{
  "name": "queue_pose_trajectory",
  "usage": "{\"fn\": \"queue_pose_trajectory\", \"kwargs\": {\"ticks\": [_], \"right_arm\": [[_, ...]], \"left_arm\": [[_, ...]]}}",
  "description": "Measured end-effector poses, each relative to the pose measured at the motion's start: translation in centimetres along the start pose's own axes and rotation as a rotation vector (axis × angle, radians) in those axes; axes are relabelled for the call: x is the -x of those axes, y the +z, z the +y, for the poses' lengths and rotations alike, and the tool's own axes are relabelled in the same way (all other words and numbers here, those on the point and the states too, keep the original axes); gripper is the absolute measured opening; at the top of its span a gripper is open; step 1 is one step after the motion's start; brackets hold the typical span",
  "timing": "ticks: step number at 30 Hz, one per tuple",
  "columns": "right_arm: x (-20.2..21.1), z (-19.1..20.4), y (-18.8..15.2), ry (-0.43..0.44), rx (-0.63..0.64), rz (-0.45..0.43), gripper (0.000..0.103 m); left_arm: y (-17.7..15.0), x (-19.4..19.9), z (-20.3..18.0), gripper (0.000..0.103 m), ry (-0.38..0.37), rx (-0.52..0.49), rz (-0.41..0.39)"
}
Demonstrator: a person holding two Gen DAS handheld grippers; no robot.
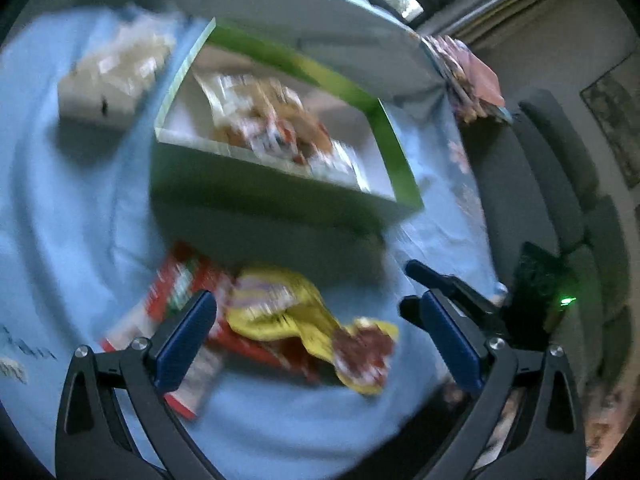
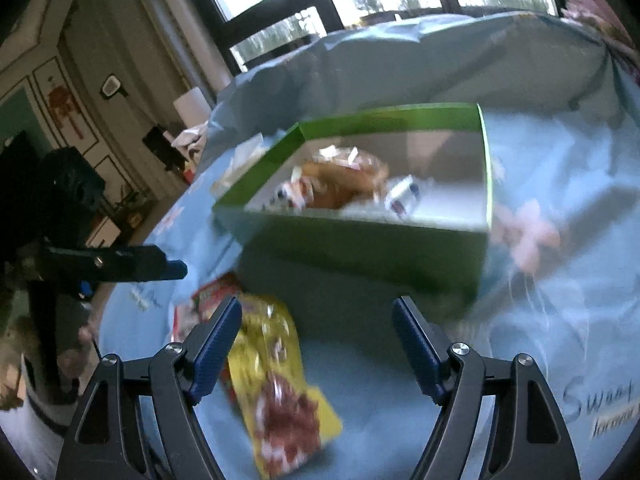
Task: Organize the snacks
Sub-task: 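Close the left tool on the yellow jerky bag, then lift the yellow jerky bag with the left tool over the box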
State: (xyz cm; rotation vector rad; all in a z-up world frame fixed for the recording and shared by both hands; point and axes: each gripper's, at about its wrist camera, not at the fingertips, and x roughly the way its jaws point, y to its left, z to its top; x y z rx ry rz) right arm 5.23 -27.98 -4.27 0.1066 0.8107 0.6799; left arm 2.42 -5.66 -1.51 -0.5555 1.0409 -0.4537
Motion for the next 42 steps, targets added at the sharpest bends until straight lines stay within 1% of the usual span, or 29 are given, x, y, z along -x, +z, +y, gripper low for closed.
{"fn": "queue_pose_trajectory", "kwargs": {"ticks": [3, 6, 11, 14, 16, 17, 19, 21, 23, 24, 26, 28, 29, 30, 31, 32, 33, 34, 35, 36, 39, 42], "right_arm": [[0.2, 0.3, -1.9, 0.008, 0.014, 0.032, 0.078], [-0.2, 0.7, -3.5, 0.016, 0.030, 0.075, 0.078], [-1.0, 1.3, -4.6, 0.022, 0.038, 0.115, 0.078], [-1.4, 2.0, -4.8, 0.003, 0.071, 0.121, 0.078], [-1.5, 2.2, -5.0, -0.015, 0.092, 0.125, 0.078], [-1.7, 2.3, -5.1, -0.019, 0.099, 0.130, 0.078], [-1.8, 2.2, -5.1, -0.021, 0.103, 0.132, 0.078], [-2.0, 2.4, -5.0, -0.025, 0.112, 0.131, 0.078], [-2.3, 2.5, -4.9, -0.023, 0.117, 0.130, 0.078], [-2.3, 2.5, -4.9, -0.022, 0.118, 0.129, 0.078], [-2.5, 2.6, -4.9, -0.022, 0.125, 0.125, 0.078], [-2.6, 2.8, -5.0, -0.022, 0.131, 0.120, 0.078], [-2.6, 2.8, -5.0, -0.022, 0.131, 0.117, 0.078], [-2.6, 2.8, -5.1, -0.021, 0.131, 0.114, 0.078], [-2.5, 2.8, -5.2, -0.025, 0.133, 0.113, 0.073], [-2.5, 2.7, -5.2, -0.031, 0.132, 0.113, 0.068], [-2.5, 2.6, -5.2, -0.026, 0.125, 0.114, 0.054], [-2.6, 2.4, -5.1, -0.023, 0.117, 0.117, 0.045], [-2.7, 2.3, -5.1, -0.021, 0.109, 0.116, 0.044], [-2.6, 1.9, -5.1, -0.015, 0.089, 0.110, 0.041], [-2.4, 1.7, -5.1, -0.004, 0.067, 0.103, 0.039], [-2.1, 1.8, -5.1, 0.008, 0.058, 0.088, 0.039]], "left_arm": [[-1.3, -0.4, 0.4, 0.102, -0.095, 0.052, 0.051], [-2.2, -1.2, 0.5, 0.102, -0.155, 0.087, 0.097], [-2.3, -2.5, 0.1, 0.102, -0.211, 0.116, 0.144], [-1.9, -3.1, -0.1, 0.102, -0.203, 0.128, 0.145], [-1.4, -3.5, -0.6, 0.102, -0.224, 0.131, 0.141], [-1.1, -3.8, -0.8, 0.102, -0.222, 0.124, 0.138], [-0.9, -4.1, -0.7, 0.102, -0.200, 0.125, 0.134], [-0.8, -4.8, -0.3, 0.101, -0.173, 0.148, 0.142], [-0.7, -5.1, 0.1, 0.100, -0.178, 0.165, 0.135], [-0.5, -5.1, 0.1, 0.098, -0.177, 0.172, 0.125], [-0.4, -5.1, 0.3, 0.090, -0.156, 0.174, 0.107], [-0.6, -5.4, 0.7, 0.065, -0.141, 0.191, 0.111], [-0.6, -5.7, 0.8, 0.058, -0.133, 0.196, 0.118], [-0.6, -6.0, 0.9, 0.047, -0.110, 0.197, 0.121], [-0.7, -6.2, 0.8, 0.040, -0.102, 0.196, 0.125], [-0.7, -6.3, 0.8, 0.038, -0.100, 0.199, 0.126], [-0.8, -6.3, 0.9, 0.035, -0.095, 0.201, 0.129], [-0.8, -6.4, 0.9, 0.033, -0.088, 0.198, 0.128], [-0.8, -6.3, 0.9, 0.033, -0.082, 0.195, 0.123], [-0.8, -6.2, 0.9, 0.033, -0.084, 0.194, 0.122], [-1.0, -6.0, 0.7, 0.028, -0.069, 0.177, 0.110], [-1.3, -5.3, 0.0, 0.028, -0.055, 0.130, 0.097]]}}
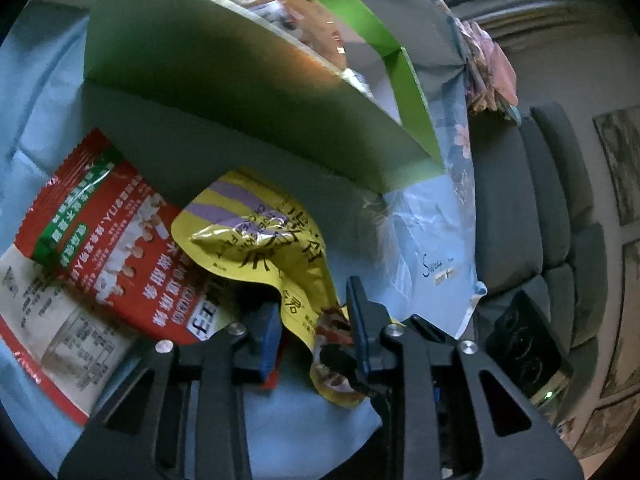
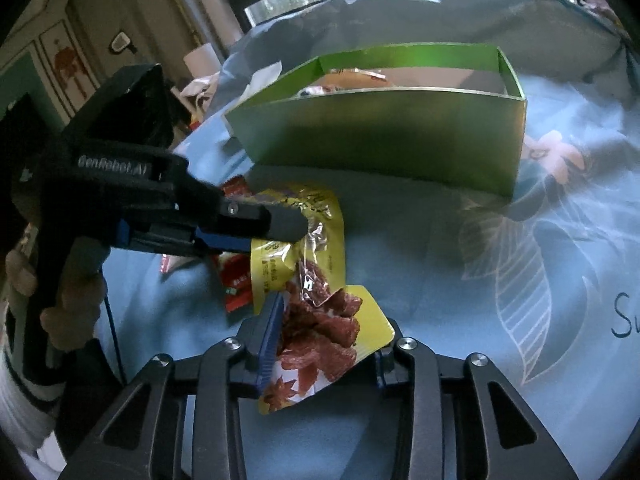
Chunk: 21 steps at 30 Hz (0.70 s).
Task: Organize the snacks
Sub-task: 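Lift the yellow jerky bag with the left tool over the box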
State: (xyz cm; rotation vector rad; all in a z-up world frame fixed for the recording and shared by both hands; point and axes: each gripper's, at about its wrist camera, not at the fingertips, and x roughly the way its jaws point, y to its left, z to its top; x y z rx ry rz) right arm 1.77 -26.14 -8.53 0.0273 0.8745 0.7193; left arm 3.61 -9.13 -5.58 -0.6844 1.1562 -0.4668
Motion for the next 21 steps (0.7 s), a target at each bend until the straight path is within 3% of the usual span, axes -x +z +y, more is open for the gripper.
{"fn": "queue_pose_trajectory", "kwargs": {"ticks": [9, 21], "right_arm": [[3.1, 1.2, 2.2, 0.001, 0.043, -0.109, 0.038], [2.9, 1.3, 10.6, -0.011, 0.112, -0.229, 0.038]], "left_arm": [[0.7, 3.2, -3.0, 0.028, 0.012, -0.115, -0.125], [7.9, 5.7, -4.7, 0.029, -0.007, -0.172, -0.255]]}}
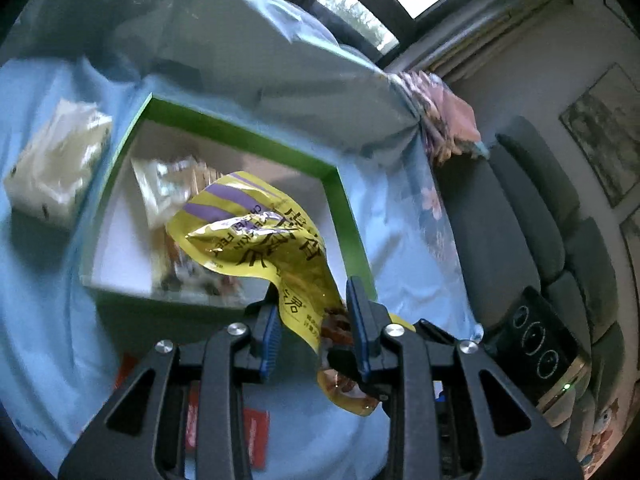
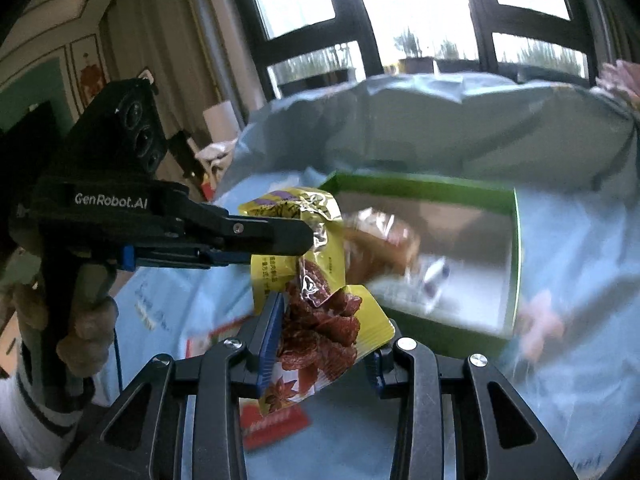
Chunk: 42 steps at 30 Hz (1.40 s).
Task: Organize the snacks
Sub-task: 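Lift the yellow jerky bag with the left tool over the box, then open the left tool to drop the yellow bag into the box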
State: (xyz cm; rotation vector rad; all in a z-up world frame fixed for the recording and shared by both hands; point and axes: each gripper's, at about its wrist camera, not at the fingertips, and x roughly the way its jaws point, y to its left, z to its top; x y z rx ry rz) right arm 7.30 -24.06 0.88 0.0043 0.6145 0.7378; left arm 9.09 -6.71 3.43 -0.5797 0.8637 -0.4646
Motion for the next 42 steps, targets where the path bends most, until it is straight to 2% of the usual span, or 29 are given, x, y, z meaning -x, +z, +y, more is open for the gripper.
{"fn": "queue_pose_trajectory", "kwargs": {"ticks": [3, 7, 10, 17, 25, 27, 29, 31, 35, 37, 42], "right_arm": [[-1.6, -0.5, 1.5, -0.003, 0.021, 0.000, 0.038], [-3.7, -1.2, 3.1, -0.009, 0.033, 0.016, 0.038], [-5.1, -1.9, 3.5, -0.018, 0.031, 0.024, 0.038], [-7.7, -2.8, 3.0, -0.034, 0.011, 0.071, 0.038], [-8.8, -3.7, 2.5, -0.060, -0.007, 0.105, 0.038], [-8.8, -3.7, 2.5, -0.073, -0.006, 0.104, 0.038], [-8.8, -3.9, 2.5, -0.086, -0.006, 0.103, 0.039], [-8.7, -4.2, 2.5, -0.104, -0.014, 0.103, 0.039], [-8.5, -4.7, 2.6, -0.120, -0.038, 0.099, 0.046], [-8.3, -4.9, 2.6, -0.134, -0.043, 0.091, 0.057], [-7.6, -5.4, 2.9, -0.166, -0.056, 0.073, 0.060]], "left_arm": [[1.8, -0.4, 0.8, 0.029, -0.011, 0.008, -0.019], [3.3, -1.6, 2.3, 0.029, 0.016, 0.007, -0.043], [4.1, -3.0, 3.3, 0.029, 0.028, 0.033, -0.033], [4.9, -4.7, 4.7, 0.029, 0.067, 0.050, -0.023], [4.7, -5.9, 5.1, 0.031, 0.117, 0.054, -0.004], [4.7, -5.8, 5.2, 0.035, 0.118, 0.057, -0.006], [4.6, -5.7, 5.2, 0.043, 0.126, 0.055, -0.011], [4.7, -5.5, 5.0, 0.058, 0.125, 0.051, -0.020], [4.8, -4.7, 4.6, 0.061, 0.137, 0.029, -0.051], [4.8, -4.3, 4.5, 0.066, 0.144, 0.024, -0.064], [4.9, -3.6, 4.4, 0.069, 0.157, 0.017, -0.082]]}}
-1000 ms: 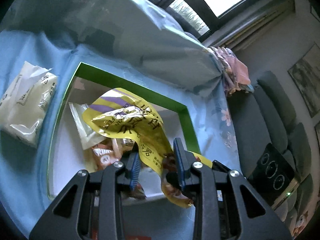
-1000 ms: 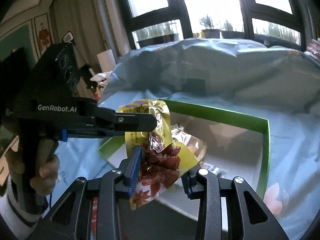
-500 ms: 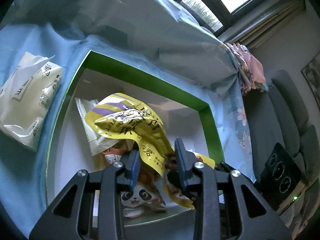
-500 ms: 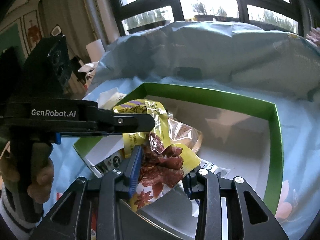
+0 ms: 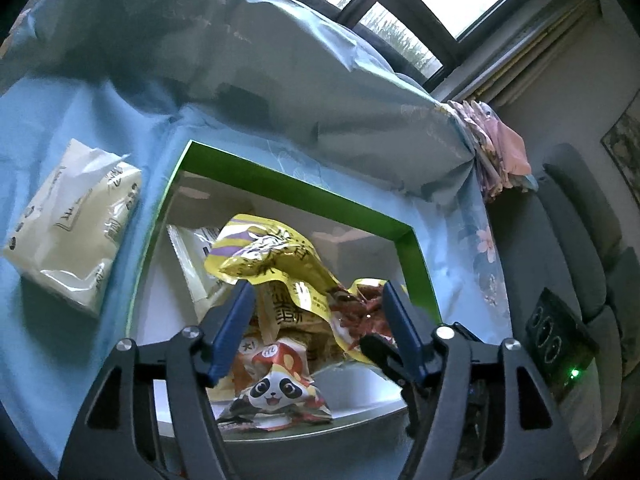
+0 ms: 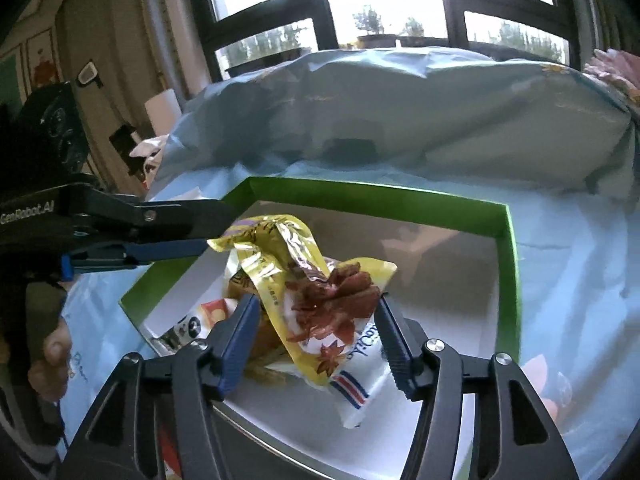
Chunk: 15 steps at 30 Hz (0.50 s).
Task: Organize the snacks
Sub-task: 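Open the left tool to drop the yellow bag into the box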
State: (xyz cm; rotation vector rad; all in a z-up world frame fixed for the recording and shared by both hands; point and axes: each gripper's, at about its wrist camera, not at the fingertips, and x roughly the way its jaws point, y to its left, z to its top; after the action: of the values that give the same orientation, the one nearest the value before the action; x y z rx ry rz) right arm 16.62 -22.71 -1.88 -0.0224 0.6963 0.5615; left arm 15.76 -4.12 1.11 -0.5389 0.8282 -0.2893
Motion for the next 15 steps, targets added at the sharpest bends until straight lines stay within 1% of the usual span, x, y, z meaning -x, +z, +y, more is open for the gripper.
{"fn": "queue_pose_trajectory", "kwargs": {"ticks": [1, 5, 6, 7, 15], "right_arm": [[0.1, -0.2, 0.1, -0.002, -0.004, -0.002, 0.060], [0.7, -0.9, 0.2, -0.025, -0.022, -0.017, 0.060], [0.9, -0.9, 0.1, -0.031, -0.025, -0.020, 0.061], [1.1, -1.0, 0.1, -0.035, -0.029, -0.025, 0.061], [2.8, -0.9, -0.1, -0.044, -0.039, -0.048, 0.061]], "left_arm": [[0.0, 0.1, 0.0, 0.071, 0.004, -0.001, -0.001], [-0.1, 0.5, -0.4, 0.074, 0.032, -0.016, -0.010], [-0.1, 0.6, -0.4, 0.080, 0.048, -0.022, -0.012], [-0.2, 0.8, -0.5, 0.083, 0.064, -0.030, -0.017], [-0.5, 1.9, -0.8, 0.084, 0.128, -0.055, -0.032]]}}
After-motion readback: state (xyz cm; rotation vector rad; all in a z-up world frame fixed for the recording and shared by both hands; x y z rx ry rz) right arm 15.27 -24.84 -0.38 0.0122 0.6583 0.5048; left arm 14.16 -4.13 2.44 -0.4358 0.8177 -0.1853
